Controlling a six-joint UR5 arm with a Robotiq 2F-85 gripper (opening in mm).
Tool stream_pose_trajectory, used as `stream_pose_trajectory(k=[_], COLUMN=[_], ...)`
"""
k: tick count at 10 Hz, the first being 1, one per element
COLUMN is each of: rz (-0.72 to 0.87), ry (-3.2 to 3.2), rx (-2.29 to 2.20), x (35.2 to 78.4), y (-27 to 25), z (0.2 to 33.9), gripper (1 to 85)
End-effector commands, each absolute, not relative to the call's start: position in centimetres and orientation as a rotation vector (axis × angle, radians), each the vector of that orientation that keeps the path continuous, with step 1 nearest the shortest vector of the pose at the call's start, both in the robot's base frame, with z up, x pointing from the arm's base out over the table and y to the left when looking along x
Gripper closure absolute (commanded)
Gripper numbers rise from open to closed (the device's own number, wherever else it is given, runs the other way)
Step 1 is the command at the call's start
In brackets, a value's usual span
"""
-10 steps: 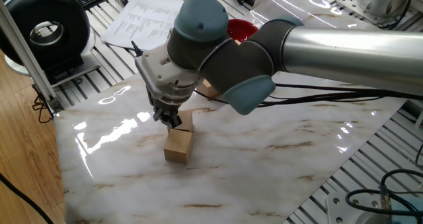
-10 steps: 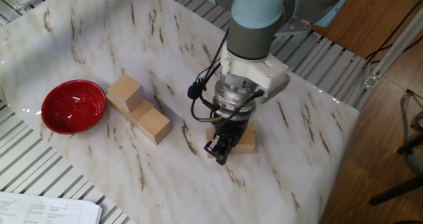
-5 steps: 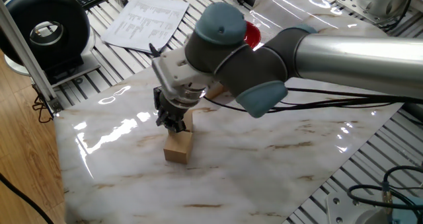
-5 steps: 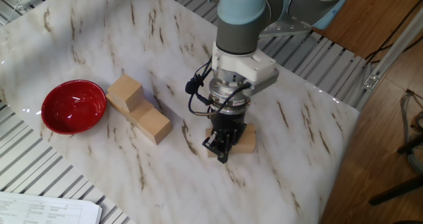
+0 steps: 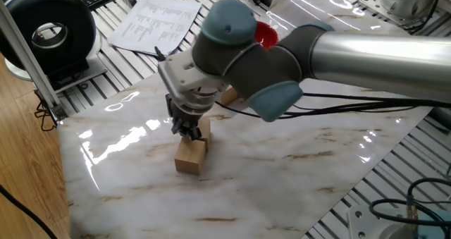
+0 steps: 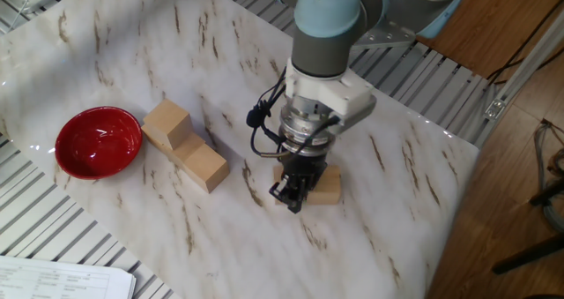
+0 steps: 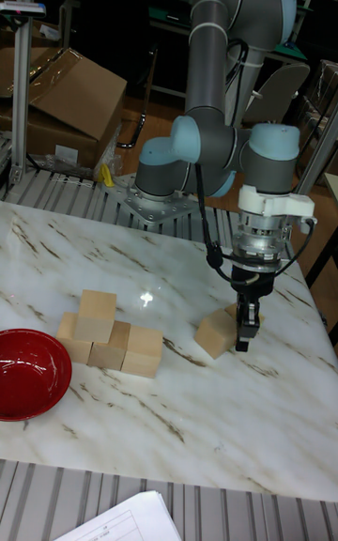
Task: Stack the blocks into a pyramid shape
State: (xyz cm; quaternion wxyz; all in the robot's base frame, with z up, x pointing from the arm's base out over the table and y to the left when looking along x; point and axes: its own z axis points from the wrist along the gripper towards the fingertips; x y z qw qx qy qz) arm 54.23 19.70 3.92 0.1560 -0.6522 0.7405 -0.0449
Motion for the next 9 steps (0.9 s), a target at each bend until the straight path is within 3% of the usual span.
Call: stream_pose_trajectory(k=[1,9], rz=[-0.105,-0.018], ry=[2.146,2.221], rx=[-1.872,-1.85], x=[54.0,52.6], y=[20.0,17.7], z=[4.2,3.9], gripper=[84.7,84.7])
